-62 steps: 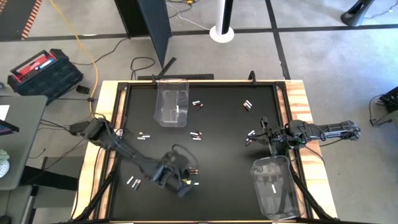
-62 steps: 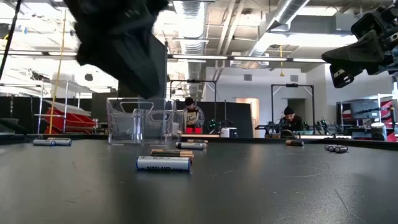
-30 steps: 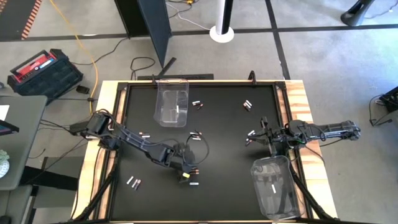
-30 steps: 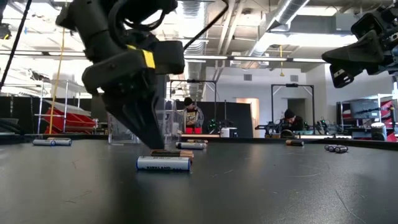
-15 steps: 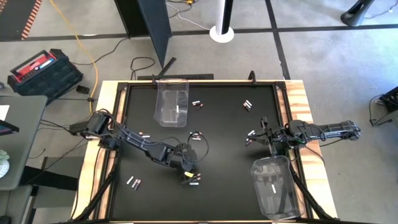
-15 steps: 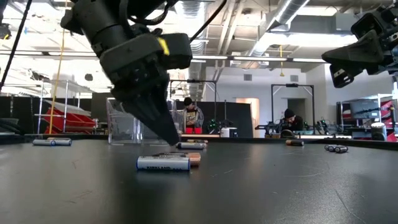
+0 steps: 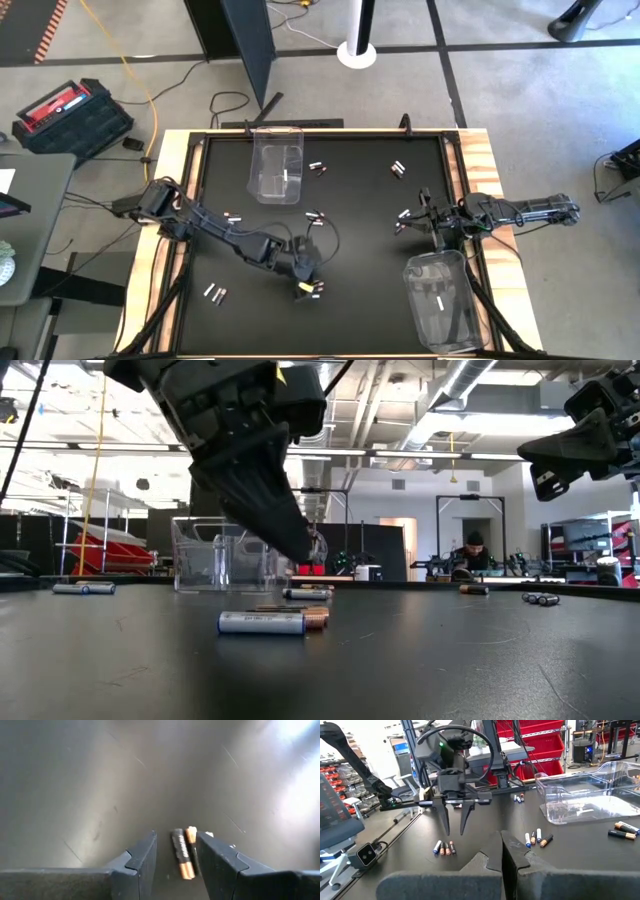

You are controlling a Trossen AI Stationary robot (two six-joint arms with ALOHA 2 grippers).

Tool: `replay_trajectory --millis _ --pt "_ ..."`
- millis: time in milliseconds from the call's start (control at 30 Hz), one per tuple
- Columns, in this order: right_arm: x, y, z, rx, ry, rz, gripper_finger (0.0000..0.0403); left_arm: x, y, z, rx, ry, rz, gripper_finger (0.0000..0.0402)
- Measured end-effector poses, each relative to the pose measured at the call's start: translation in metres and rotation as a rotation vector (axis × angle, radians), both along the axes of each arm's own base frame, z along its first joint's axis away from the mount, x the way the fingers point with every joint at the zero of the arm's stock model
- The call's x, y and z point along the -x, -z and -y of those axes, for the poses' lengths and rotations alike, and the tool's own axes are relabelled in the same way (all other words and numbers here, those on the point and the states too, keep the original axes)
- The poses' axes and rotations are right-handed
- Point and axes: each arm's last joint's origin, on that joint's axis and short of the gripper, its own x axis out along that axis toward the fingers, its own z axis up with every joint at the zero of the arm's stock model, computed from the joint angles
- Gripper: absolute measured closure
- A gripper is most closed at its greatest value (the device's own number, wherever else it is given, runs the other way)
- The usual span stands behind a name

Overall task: Sort batteries
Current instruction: Put the black battery into the top transparent bin

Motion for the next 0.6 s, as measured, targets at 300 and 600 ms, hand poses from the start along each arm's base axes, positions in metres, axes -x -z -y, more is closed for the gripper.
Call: replay_trajectory --millis 300,600 --pt "0.0 0.0 0.0 0.0 0.0 0.0 0.0392 0.0044 0.0062 0.0062 -0.065 0.072 -0.035 0.0267" --pt "0.0 0.0 0.0 0.0 0.0 0.0 0.0392 0.0077 0.0091 0.0025 -0.114 0.03 -0.073 0.0267"
